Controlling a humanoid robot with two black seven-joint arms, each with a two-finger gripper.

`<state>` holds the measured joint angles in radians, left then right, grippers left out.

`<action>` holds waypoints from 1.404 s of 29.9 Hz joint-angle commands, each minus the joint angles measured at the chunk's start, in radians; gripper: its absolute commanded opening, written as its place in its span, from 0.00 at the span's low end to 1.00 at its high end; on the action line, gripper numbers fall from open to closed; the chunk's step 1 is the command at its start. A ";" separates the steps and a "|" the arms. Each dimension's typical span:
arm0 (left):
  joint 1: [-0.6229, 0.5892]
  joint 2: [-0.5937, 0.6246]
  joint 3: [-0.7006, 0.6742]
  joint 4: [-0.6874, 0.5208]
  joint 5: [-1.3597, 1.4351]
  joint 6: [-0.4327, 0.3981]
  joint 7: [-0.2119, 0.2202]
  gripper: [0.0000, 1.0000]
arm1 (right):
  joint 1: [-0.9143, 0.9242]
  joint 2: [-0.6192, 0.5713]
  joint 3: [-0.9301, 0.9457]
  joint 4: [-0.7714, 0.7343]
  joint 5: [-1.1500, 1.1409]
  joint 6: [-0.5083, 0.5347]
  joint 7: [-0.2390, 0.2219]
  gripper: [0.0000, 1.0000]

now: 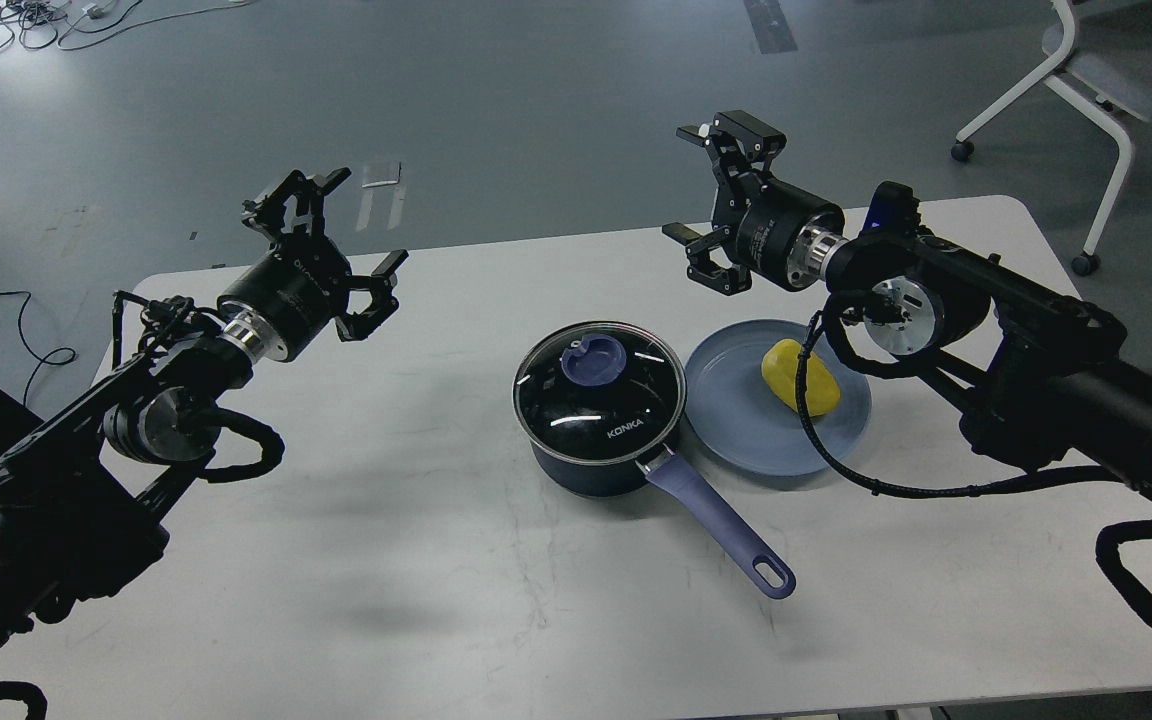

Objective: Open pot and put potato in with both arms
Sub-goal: 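Raise both grippers and move the left gripper toward the pot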

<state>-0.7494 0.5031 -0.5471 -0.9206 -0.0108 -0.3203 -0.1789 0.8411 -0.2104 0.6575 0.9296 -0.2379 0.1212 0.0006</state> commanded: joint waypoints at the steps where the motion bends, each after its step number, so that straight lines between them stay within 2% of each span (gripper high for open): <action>1: 0.001 -0.003 -0.004 0.000 0.000 -0.009 0.001 0.98 | -0.013 -0.043 0.004 0.015 0.000 0.015 -0.008 1.00; 5: 0.004 -0.012 -0.007 -0.001 0.000 -0.010 -0.014 0.98 | -0.017 -0.053 0.007 0.021 0.000 0.018 -0.005 1.00; 11: 0.005 -0.021 -0.001 0.000 0.000 0.004 -0.002 0.98 | -0.008 -0.055 0.019 0.022 -0.001 0.017 -0.004 1.00; 36: -0.001 -0.075 -0.011 0.000 0.000 0.007 -0.007 0.98 | 0.098 -0.096 0.011 -0.020 -0.004 0.017 -0.004 1.00; 42: -0.016 -0.075 -0.011 0.000 0.002 0.050 -0.008 0.98 | 0.127 -0.103 -0.013 -0.035 -0.004 0.015 -0.004 1.00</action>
<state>-0.7576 0.4280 -0.5579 -0.9206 -0.0099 -0.2894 -0.1865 0.9576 -0.3123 0.6588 0.9066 -0.2425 0.1370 -0.0029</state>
